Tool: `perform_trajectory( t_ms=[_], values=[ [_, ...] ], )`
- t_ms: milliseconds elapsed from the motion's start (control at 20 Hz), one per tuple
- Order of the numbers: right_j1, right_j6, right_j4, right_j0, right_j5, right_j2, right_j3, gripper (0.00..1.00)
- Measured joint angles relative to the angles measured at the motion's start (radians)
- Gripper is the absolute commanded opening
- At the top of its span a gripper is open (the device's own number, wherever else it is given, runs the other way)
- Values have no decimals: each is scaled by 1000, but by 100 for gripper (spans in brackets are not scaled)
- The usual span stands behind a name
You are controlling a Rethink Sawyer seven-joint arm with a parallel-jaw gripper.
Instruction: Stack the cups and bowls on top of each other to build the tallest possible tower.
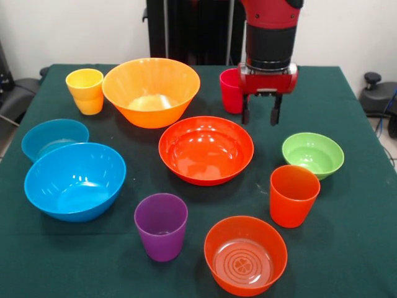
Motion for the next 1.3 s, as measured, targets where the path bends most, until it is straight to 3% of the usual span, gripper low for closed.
perform_trajectory(
  t_ms=[500, 1300],
  values=[
    [5, 0, 0, -54, 0, 55, -31, 100],
    [-12, 0, -1, -67, 0, 100, -62, 100]
  ],
)
